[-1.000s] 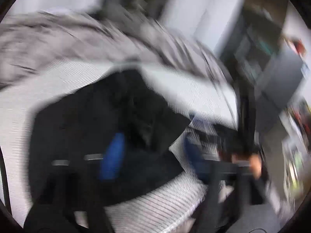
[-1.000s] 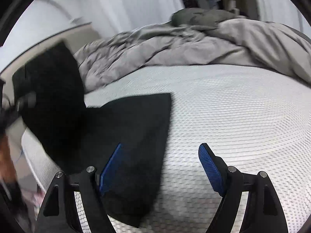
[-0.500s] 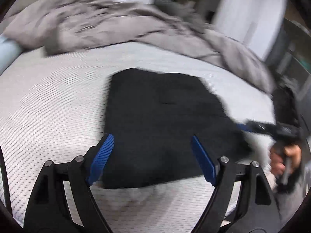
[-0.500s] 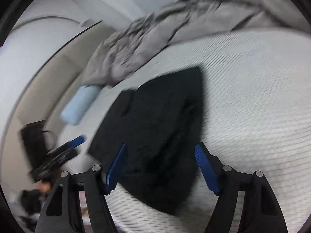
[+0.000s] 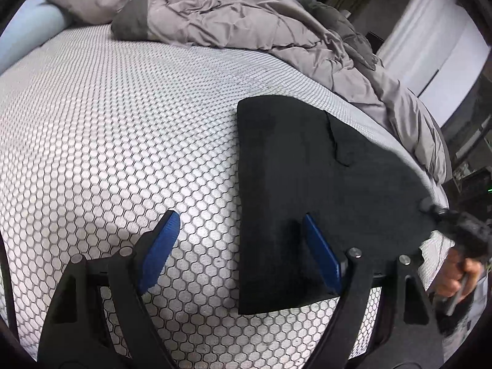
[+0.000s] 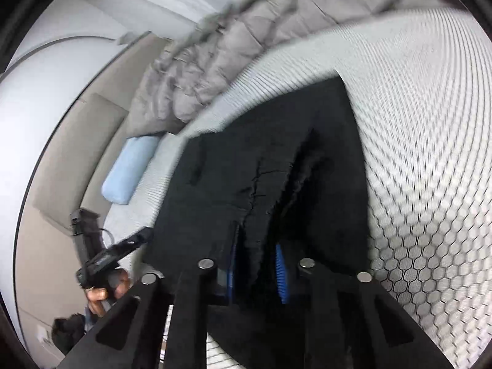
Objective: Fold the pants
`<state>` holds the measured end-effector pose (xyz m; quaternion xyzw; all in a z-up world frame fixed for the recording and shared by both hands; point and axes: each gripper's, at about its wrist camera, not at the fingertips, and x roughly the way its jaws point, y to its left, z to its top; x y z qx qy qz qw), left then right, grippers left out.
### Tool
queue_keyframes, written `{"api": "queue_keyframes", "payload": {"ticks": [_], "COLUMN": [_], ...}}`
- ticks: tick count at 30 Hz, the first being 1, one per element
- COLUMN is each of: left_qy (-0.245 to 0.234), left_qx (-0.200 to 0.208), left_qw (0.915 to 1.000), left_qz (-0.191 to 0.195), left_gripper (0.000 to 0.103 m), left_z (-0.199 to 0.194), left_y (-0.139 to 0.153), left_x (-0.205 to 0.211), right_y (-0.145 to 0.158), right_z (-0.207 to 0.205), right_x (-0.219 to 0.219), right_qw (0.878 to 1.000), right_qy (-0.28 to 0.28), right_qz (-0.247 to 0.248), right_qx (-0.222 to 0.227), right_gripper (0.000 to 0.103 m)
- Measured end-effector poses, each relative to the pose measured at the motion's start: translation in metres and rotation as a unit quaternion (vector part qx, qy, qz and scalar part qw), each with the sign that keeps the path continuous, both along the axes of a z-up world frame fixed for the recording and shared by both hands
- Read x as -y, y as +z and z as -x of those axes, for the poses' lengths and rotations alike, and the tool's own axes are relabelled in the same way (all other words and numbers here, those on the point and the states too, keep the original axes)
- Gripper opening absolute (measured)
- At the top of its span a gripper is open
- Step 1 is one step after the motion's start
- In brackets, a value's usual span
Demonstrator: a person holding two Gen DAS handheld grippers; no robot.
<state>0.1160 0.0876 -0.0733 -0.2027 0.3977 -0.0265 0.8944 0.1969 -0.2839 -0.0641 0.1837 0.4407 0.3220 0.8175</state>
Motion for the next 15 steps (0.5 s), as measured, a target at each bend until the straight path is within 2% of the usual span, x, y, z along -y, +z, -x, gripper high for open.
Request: {"api": "queue_keyframes", "payload": {"ticks": [2,5,7,9,10,11,12,14,15], "left_qy": [-0.014,-0.037,-0.05,-0.055,-0.058,-0.061,-0.064,-0.069,-0.071], "left_qx": [0.006,0.013,0.01,-0.001,-0.006,-0.009,-0.014,-0.025,-0.029], "left_qw": [0.9999,0.9987,0.9971,0.996,0.9959,0.9961,0.9965,0.9971,0.997], "left_qz": [-0.007,-0.032,-0.055,-0.07,-0.068,-0.063,-0.051,-0.02,0.003], "left_gripper": [0.08,0.08,0.08,0.08,0.08,0.08,0.08,0.078,0.068], "left_z": [0.0,-0.003,-0.006,-0.01,-0.012,-0.018,-0.021,-0.025,-0.026], "left_y": [0.006,0.019,0.02,0.017,0.013,0.011,0.008,0.0,-0.004], "left_x": [0.007,0.028,0.041,0.049,0.051,0.055,0.055,0.054,0.052], "right_y": [0.025,0.033,0.021,-0.008,-0.021,-0.024,-0.019,-0.004,0.005], "right_z": [0.017,0.035,0.038,0.03,0.027,0.029,0.03,0.035,0.038], "right_x": [0.005,0.014,0.016,0.006,0.006,0.008,0.009,0.015,0.022], "right_qw": [0.999,0.999,0.999,0.993,0.992,0.993,0.994,0.995,0.995], "right_qy": [0.002,0.0,-0.01,-0.017,-0.014,-0.009,-0.006,-0.011,-0.029], "right_qz": [0.0,0.008,0.047,0.112,0.121,0.115,0.11,0.099,0.095], "right_qx": [0.034,0.034,0.022,-0.009,-0.027,-0.026,-0.018,0.002,0.025], "right_gripper": [0.018,0.018,0.019,0.022,0.025,0.026,0.03,0.052,0.055]}}
